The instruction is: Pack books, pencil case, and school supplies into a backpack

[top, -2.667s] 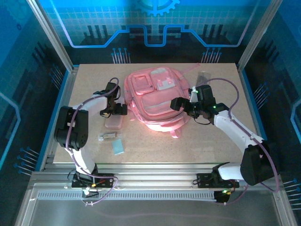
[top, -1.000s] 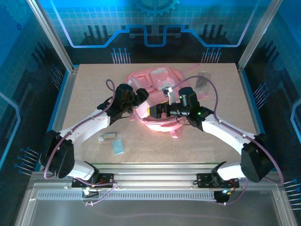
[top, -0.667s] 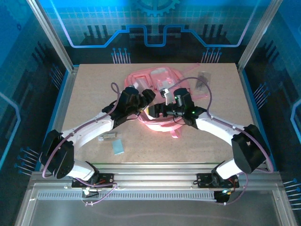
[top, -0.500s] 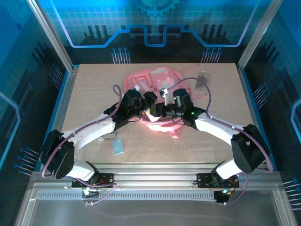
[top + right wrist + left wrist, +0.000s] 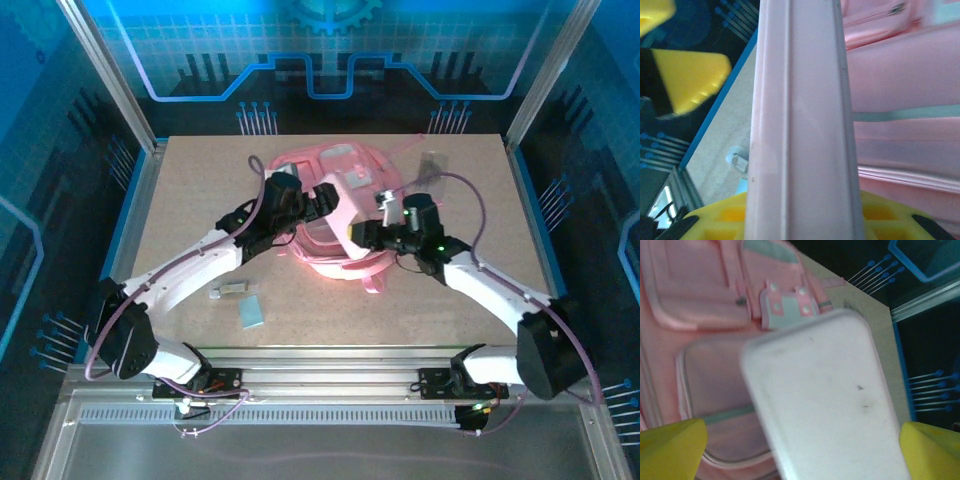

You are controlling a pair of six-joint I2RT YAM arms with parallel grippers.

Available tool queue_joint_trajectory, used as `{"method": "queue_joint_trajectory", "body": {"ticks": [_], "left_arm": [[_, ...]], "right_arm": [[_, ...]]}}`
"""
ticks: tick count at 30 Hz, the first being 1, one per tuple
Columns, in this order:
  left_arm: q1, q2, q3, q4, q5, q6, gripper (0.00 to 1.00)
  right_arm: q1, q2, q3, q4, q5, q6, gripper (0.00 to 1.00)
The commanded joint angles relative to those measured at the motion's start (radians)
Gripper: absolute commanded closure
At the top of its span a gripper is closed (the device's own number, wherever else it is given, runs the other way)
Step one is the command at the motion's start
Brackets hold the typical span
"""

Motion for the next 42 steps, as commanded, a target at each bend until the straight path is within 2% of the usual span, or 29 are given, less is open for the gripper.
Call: {"method": "queue_joint_trajectory", "body": {"ticks": [1, 9, 15, 24, 29, 31, 32, 34, 35, 38, 39, 42], "left_arm": [[-0.011, 0.067, 0.085, -0.124, -0.06, 0.33, 0.01], [-0.074, 0.265, 0.179, -0.137, -0.051, 0.671, 0.03], [-0.115, 0.405, 0.258, -0.155, -0.039, 0.868, 0.06], [-0.116, 0.511, 0.291, -0.222, 0.07, 0.933, 0.1], [-0.112, 0.596, 0.314, -0.239, -0.044, 0.962, 0.14], [-0.101, 0.629, 0.331, -0.244, -0.067, 0.965, 0.2], [-0.093, 0.644, 0.341, -0.253, -0.069, 0.961, 0.26], [-0.085, 0.659, 0.358, -0.265, -0.059, 0.952, 0.46], [-0.082, 0.657, 0.364, -0.269, -0.043, 0.946, 0.6], [-0.082, 0.628, 0.393, -0.298, 0.009, 0.923, 0.86], [-0.082, 0.611, 0.406, -0.307, 0.017, 0.912, 1.0], [-0.076, 0.549, 0.444, -0.323, 0.038, 0.877, 1.0]], "right_arm": [[-0.084, -0.096, -0.013, -0.125, 0.027, -0.005, 0.73], [-0.346, -0.218, -0.009, -0.347, 0.055, 0.01, 0.73], [-0.522, -0.268, -0.031, -0.38, -0.027, 0.035, 0.73], [-0.606, -0.305, -0.045, -0.407, -0.06, 0.026, 0.73], [-0.613, -0.3, -0.041, -0.401, -0.08, 0.031, 0.73], [-0.613, -0.3, -0.037, -0.402, -0.088, 0.031, 0.73], [-0.613, -0.301, -0.033, -0.406, -0.09, 0.03, 0.73], [-0.613, -0.306, -0.029, -0.415, -0.096, 0.027, 0.73], [-0.613, -0.31, -0.026, -0.419, -0.097, 0.022, 0.73], [-0.613, -0.323, -0.023, -0.429, -0.087, 0.014, 0.73], [-0.613, -0.325, -0.023, -0.433, -0.083, 0.012, 0.73], [-0.615, -0.323, -0.018, -0.437, -0.074, 0.014, 0.73]]}}
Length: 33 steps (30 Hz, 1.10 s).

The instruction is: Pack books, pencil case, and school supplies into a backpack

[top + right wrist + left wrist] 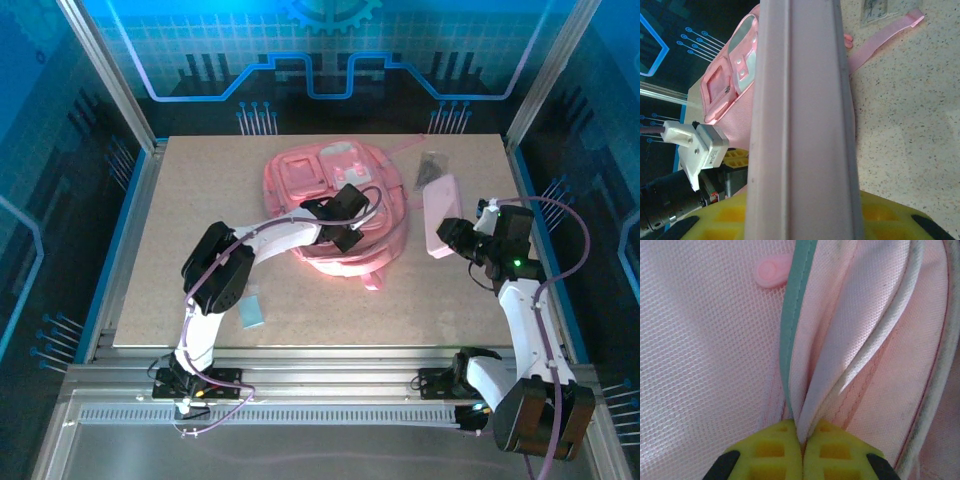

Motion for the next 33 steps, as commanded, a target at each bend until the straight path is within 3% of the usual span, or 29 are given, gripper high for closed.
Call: {"method": "queue_joint_trajectory", "body": {"ticks": [1, 8, 13, 22, 27, 33], "left_arm": [[0.028, -0.08, 0.07, -0.066, 0.034, -0.077, 1.0], [0.096, -0.172, 0.194, -0.121, 0.149, -0.237, 1.0], [0.189, -0.191, 0.245, -0.088, 0.339, -0.404, 1.0], [0.212, -0.184, 0.312, -0.047, 0.448, -0.498, 1.0], [0.212, -0.189, 0.309, -0.037, 0.465, -0.511, 1.0], [0.212, -0.217, 0.272, -0.014, 0.458, -0.507, 1.0]], "right_arm": [[-0.015, -0.016, 0.02, -0.002, -0.016, -0.015, 0.73], [-0.016, 0.017, 0.039, 0.011, -0.074, 0.001, 0.73], [0.01, 0.05, 0.005, 0.09, -0.154, 0.075, 0.73], [0.283, 0.256, -0.014, 0.454, -0.16, 0.303, 0.73], [0.425, 0.48, 0.114, 0.598, -0.143, 0.364, 0.73], [0.526, 0.757, 0.325, 0.699, -0.112, 0.429, 0.71]]}}
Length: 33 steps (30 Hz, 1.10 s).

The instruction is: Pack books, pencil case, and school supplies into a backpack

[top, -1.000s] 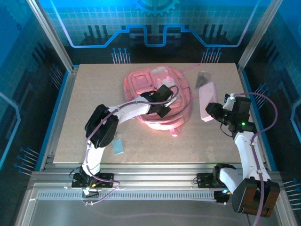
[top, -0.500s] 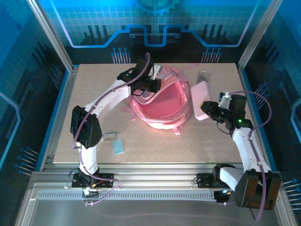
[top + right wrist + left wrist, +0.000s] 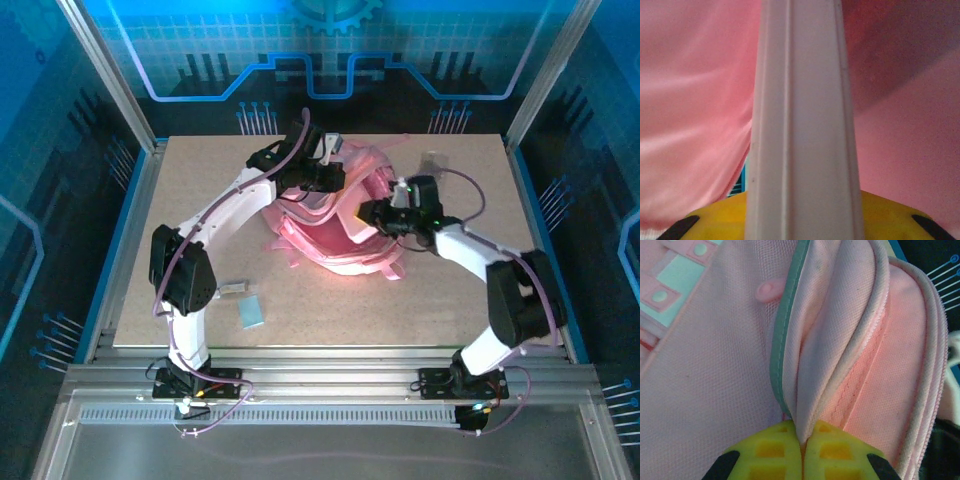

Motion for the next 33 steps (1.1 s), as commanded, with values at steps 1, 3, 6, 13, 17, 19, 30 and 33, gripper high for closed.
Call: {"method": "queue_joint_trajectory", "body": {"ticks": [1, 3, 6, 13, 17, 19, 30, 33], "left_arm": [[-0.003, -0.08, 0.023, 0.098, 0.044, -0.021, 1.0], [-0.003, -0.086, 0.011, 0.106, 0.041, -0.02, 1.0], [-0.002, -0.098, -0.005, 0.117, 0.034, -0.02, 1.0], [-0.002, -0.136, -0.059, 0.153, -0.009, -0.01, 1.0], [0.006, -0.155, -0.098, 0.185, -0.04, -0.006, 1.0], [0.013, -0.168, -0.124, 0.209, -0.05, -0.013, 1.0], [0.032, -0.212, -0.226, 0.296, -0.019, -0.07, 1.0], [0.033, -0.211, -0.243, 0.305, -0.012, -0.074, 1.0]], "right_arm": [[0.049, 0.13, 0.132, 0.187, -0.005, 0.062, 0.71], [0.077, 0.235, 0.214, 0.213, -0.027, 0.096, 0.71], [0.1, 0.351, 0.302, 0.225, -0.028, 0.142, 0.68], [0.083, 0.366, 0.333, 0.184, 0.021, 0.133, 0.38], [0.047, 0.259, 0.308, -0.021, 0.07, -0.008, 0.2], [0.022, 0.196, 0.276, -0.099, 0.107, -0.077, 0.17], [-0.218, -0.069, 0.202, -0.509, 0.396, -0.488, 0.13], [-0.29, 0.002, 0.275, -0.586, 0.476, -0.534, 0.12]]}}
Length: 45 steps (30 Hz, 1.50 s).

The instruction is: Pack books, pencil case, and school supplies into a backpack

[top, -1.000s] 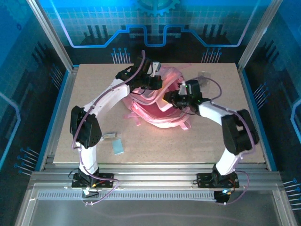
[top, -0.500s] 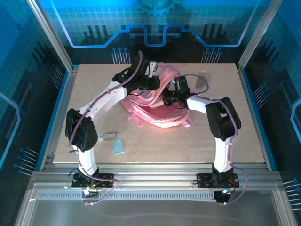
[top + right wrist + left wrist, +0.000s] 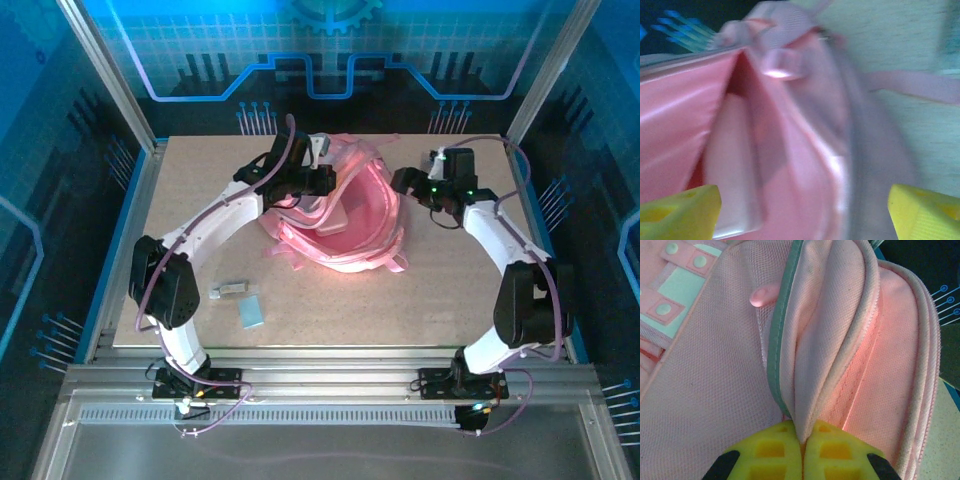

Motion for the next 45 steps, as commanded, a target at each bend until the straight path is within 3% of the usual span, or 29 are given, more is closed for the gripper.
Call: {"method": "queue_joint_trajectory", "body": {"ticks": [1, 4, 11, 20, 25, 30, 33, 38, 45], "left_arm": [[0.013, -0.069, -0.01, 0.104, 0.03, -0.027, 1.0], [0.012, -0.069, -0.017, 0.112, 0.052, -0.035, 1.0], [0.012, -0.079, -0.036, 0.11, 0.076, -0.046, 1.0], [0.012, -0.107, -0.083, 0.129, 0.086, -0.073, 1.0], [0.013, -0.122, -0.098, 0.127, 0.088, -0.077, 1.0], [0.013, -0.14, -0.113, 0.129, 0.085, -0.073, 1.0], [0.013, -0.144, -0.109, 0.123, 0.086, -0.069, 1.0], [0.012, -0.15, -0.108, 0.12, 0.084, -0.065, 1.0], [0.012, -0.155, -0.109, 0.119, 0.082, -0.065, 1.0]], "right_arm": [[-0.065, 0.093, 0.081, -0.185, 0.168, -0.133, 0.11], [-0.082, 0.228, 0.196, -0.236, 0.261, -0.148, 0.0], [-0.077, 0.54, 0.555, -0.38, 0.417, -0.164, 0.0], [-0.048, 0.879, 0.999, -0.616, 0.437, -0.176, 0.0], [-0.034, 0.993, 1.203, -0.749, 0.471, -0.181, 0.0], [-0.029, 1.044, 1.26, -0.835, 0.473, -0.206, 0.01], [-0.031, 1.031, 1.227, -0.829, 0.514, -0.218, 0.06], [-0.038, 0.986, 1.143, -0.781, 0.502, -0.223, 0.38], [-0.048, 0.915, 1.117, -0.746, 0.457, -0.226, 0.65]]}}
